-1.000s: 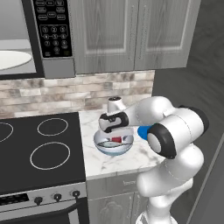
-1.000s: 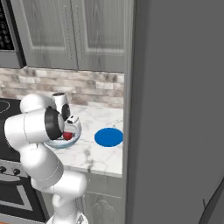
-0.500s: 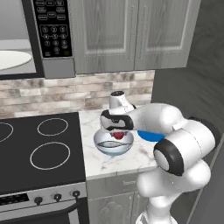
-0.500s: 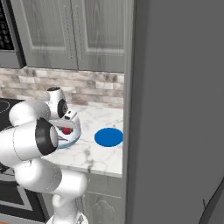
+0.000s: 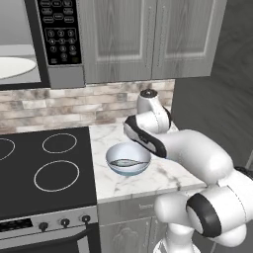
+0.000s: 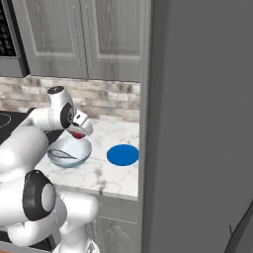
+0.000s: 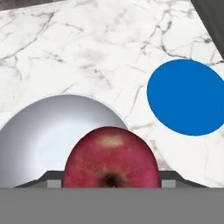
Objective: Remove the apple from the bowl and place it on the small plate. Then place the bowl with only the fish in the microwave, close the door, and press the start button to microwave the fish.
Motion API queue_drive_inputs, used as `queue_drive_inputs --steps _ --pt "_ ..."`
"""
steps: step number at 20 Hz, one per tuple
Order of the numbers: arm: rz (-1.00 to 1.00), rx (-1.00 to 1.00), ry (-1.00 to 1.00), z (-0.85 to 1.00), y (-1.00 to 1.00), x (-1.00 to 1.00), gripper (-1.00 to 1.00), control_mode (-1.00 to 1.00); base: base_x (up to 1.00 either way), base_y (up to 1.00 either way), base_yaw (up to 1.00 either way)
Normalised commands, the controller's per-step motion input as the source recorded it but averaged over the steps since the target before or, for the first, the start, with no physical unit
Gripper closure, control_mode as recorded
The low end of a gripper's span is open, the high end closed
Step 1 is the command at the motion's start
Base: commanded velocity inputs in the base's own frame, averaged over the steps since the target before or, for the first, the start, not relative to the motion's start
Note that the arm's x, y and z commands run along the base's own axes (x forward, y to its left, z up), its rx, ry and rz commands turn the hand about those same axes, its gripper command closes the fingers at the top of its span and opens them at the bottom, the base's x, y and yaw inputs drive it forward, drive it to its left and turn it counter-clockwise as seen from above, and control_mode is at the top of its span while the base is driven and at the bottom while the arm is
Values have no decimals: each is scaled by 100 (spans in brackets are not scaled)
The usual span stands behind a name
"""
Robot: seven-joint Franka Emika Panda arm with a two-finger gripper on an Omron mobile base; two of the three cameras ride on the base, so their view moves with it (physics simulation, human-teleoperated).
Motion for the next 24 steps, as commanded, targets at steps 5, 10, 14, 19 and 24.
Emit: queue_drive_inputs --steps 5,10,14,19,24 --pt "-13 12 -2 -5 -100 -2 100 -100 0 0 0" --pt "-12 21 3 -45 -100 0 100 -100 0 0 0" --pt "-7 17 6 -46 -85 0 100 -100 0 0 0" --pt "-2 6 8 -26 -25 13 100 -100 0 0 0" --pt "0 0 6 -18 0 37 100 -100 0 0 0"
